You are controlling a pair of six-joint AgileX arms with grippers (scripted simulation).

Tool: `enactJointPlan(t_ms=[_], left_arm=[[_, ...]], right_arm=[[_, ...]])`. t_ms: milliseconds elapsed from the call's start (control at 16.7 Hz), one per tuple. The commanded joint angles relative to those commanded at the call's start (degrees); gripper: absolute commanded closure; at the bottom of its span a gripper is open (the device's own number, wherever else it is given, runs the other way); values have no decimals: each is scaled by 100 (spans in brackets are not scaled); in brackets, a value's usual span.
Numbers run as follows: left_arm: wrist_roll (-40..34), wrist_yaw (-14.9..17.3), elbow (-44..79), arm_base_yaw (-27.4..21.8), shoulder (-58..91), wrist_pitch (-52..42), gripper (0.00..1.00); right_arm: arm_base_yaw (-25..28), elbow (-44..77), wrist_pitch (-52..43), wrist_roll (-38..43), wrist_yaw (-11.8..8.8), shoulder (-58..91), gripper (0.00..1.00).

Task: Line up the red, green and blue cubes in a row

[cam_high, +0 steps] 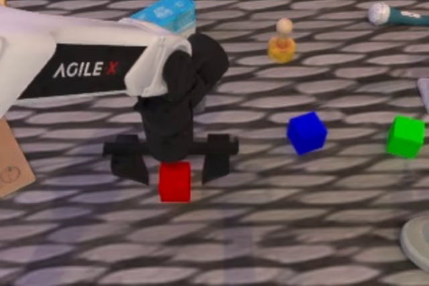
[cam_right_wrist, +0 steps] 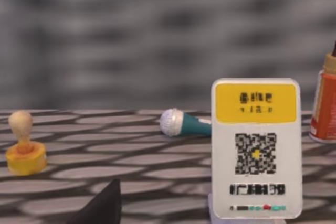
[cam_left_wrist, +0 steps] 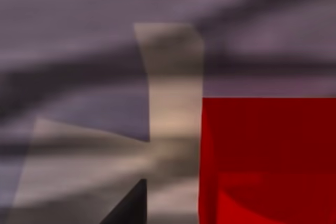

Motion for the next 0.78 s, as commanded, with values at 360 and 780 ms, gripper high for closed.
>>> enactJointPlan(t_ms=[360,780], left_arm=[[0,0,0,0,0,0,0],[-37,-5,589,56,-295,-932,0]], right_arm=[[0,0,0,0,0,0,0],[0,0,0,0,0,0,0]])
